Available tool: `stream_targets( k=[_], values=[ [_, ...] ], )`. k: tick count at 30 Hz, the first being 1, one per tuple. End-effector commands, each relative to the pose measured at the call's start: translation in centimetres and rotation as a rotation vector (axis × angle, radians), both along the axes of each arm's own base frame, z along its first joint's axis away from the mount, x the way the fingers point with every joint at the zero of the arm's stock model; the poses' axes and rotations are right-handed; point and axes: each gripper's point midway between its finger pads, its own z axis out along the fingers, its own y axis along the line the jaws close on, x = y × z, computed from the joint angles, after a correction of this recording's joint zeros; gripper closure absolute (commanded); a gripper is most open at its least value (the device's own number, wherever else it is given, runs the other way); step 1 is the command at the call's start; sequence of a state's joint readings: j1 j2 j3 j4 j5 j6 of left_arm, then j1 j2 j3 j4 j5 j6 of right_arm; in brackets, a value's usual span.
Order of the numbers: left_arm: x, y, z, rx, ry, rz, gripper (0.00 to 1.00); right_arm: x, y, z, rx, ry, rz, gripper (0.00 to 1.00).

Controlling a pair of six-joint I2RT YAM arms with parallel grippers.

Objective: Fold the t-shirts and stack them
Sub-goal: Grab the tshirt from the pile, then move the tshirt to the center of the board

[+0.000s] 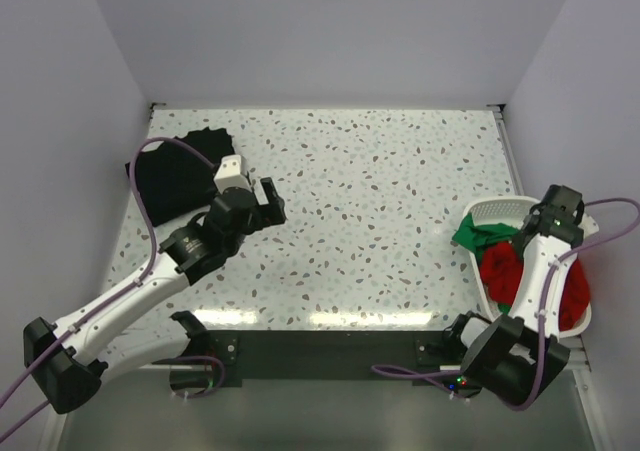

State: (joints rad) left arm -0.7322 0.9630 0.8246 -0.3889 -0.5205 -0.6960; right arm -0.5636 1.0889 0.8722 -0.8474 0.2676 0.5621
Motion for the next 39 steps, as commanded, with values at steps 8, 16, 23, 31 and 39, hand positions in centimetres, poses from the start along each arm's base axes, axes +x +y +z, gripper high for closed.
stream_targets(
  k=[8, 16, 23, 31, 39],
  values=[
    [0.1, -1.0, 3.8, -0.105, -0.013, -0.003, 0.0, 3.3, 3.2, 7.7, 0.04, -0.203, 0.15, 1.0],
    [0.7, -1.3, 7.4, -0.103, -0.042, -0.003, 0.0, 8.9, 6.4, 15.2, 0.048, -0.426, 0.415, 1.0],
    [0.4, -1.5, 8.3, -0.208, -0.025, 0.036, 0.0, 14.8, 13.4, 24.1, 0.206, -0.72, 0.759, 1.0],
    [1.0, -1.4, 10.8, -0.145, -0.096, -0.003, 0.0, 14.5, 19.9, 33.4, 0.341, -1.074, 1.015, 1.0],
    [0.8, 0.1, 11.9, -0.133, -0.151, 0.031, 0.0, 12.9, 31.5, 40.1, 0.486, -1.216, 1.295, 1.0]
  ],
)
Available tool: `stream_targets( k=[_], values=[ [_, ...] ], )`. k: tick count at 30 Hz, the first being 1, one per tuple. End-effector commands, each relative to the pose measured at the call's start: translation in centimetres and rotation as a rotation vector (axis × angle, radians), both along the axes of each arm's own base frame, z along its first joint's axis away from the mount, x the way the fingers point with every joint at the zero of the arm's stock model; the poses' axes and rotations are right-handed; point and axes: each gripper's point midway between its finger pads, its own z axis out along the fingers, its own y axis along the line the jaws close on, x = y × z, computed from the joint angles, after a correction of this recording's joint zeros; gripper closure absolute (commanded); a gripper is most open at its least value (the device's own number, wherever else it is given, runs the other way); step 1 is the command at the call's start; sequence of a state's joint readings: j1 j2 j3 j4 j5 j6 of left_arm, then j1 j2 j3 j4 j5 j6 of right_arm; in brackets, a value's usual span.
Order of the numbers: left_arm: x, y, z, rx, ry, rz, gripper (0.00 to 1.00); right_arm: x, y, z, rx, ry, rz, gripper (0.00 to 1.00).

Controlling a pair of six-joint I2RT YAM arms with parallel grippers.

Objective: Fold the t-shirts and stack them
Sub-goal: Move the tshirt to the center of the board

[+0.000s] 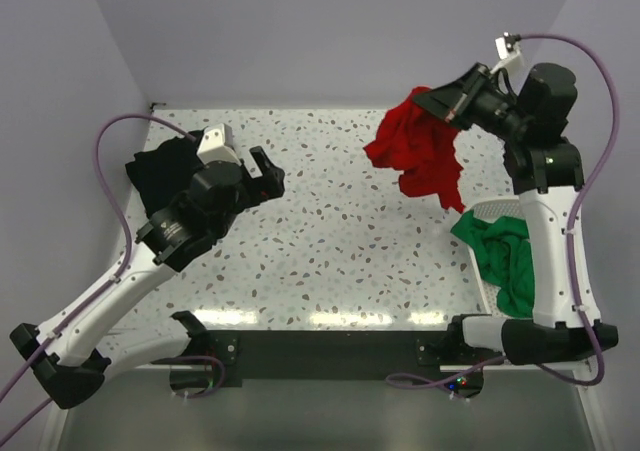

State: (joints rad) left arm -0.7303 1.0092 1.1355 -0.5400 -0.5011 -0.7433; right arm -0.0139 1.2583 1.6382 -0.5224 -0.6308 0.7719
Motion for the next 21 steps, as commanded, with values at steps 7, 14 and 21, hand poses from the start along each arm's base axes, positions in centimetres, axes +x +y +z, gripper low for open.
stream_targets(
  k=[7, 14, 21],
  values=[
    [-0.3, 3.8, 2.8, 0.012, -0.109, 0.13, 0.01, -5.4, 12.2, 10.3, 0.075, -0.236, 0.374, 1.0],
    [-1.9, 7.3, 1.5, 0.025, -0.1, 0.247, 0.02, -2.2, 10.2, -1.9, -0.109, 0.057, 0.217, 1.0],
    [-2.7, 7.2, -3.6, 0.083, 0.013, 0.227, 0.02, 2.1, 0.1, -22.8, -0.317, 0.524, -0.13, 0.48]
  ],
)
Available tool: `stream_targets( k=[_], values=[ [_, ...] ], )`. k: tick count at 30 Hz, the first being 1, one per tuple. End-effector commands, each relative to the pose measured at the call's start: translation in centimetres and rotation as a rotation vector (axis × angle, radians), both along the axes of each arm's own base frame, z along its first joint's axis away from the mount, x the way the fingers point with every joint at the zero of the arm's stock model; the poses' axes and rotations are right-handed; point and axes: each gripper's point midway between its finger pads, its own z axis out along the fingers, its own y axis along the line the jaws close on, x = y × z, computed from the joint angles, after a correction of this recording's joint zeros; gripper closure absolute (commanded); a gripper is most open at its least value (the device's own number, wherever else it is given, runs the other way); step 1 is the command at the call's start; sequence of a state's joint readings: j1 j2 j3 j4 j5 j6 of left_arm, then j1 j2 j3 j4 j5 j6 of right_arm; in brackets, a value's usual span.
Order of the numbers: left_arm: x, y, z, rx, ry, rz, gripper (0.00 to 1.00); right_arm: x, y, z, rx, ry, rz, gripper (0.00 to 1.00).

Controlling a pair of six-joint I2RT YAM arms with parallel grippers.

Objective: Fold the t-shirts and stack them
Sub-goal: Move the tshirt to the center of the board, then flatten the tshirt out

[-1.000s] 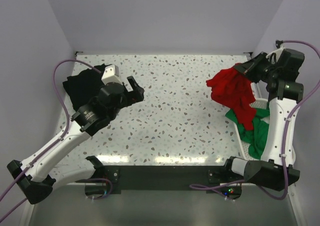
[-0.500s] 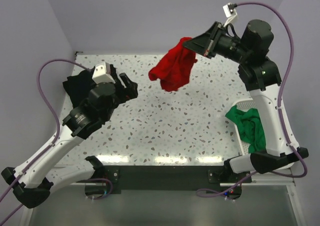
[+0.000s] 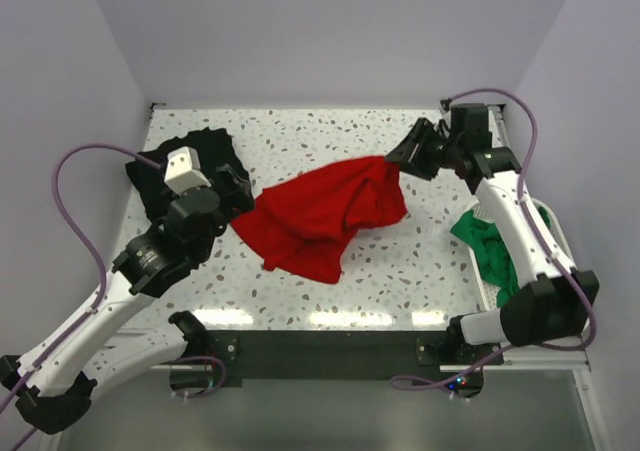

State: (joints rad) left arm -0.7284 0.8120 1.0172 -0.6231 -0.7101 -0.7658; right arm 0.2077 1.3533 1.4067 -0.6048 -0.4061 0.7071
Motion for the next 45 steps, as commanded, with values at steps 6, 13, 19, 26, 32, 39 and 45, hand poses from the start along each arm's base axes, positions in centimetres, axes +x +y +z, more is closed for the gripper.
stream_targets(
  k=[6, 13, 19, 26, 32, 39, 45],
  values=[
    [-0.4, -1.7, -9.6, 0.091, 0.221, -0.066, 0.0, -0.8, -5.5, -12.3, -0.313, 0.253, -0.055, 0.24],
    [0.2, -3.7, -16.7, 0.051, 0.391, -0.177, 0.04, -2.3, -2.6, -14.8, -0.267, 0.29, 0.042, 0.29],
    [0.7, -2.3, -20.0, 0.032, 0.468, -0.153, 0.07, -4.1, 3.9, -17.2, -0.286, 0.324, 0.204, 0.31],
    [1.7, 1.7, -22.0, -0.028, 0.514, -0.049, 0.07, -6.0, 9.7, -19.3, -0.339, 0.343, 0.331, 0.27],
    [3.1, 4.6, -22.1, -0.04, 0.517, 0.029, 0.07, -7.3, 13.6, -20.2, -0.393, 0.351, 0.431, 0.27],
    [4.6, 6.1, -23.9, -0.008, 0.54, 0.072, 0.18, -7.9, 17.2, -19.3, -0.389, 0.314, 0.522, 0.3],
    [5.4, 6.4, -25.2, 0.008, 0.554, 0.074, 0.29, -8.5, 18.5, -19.4, -0.4, 0.315, 0.551, 0.3]
  ],
)
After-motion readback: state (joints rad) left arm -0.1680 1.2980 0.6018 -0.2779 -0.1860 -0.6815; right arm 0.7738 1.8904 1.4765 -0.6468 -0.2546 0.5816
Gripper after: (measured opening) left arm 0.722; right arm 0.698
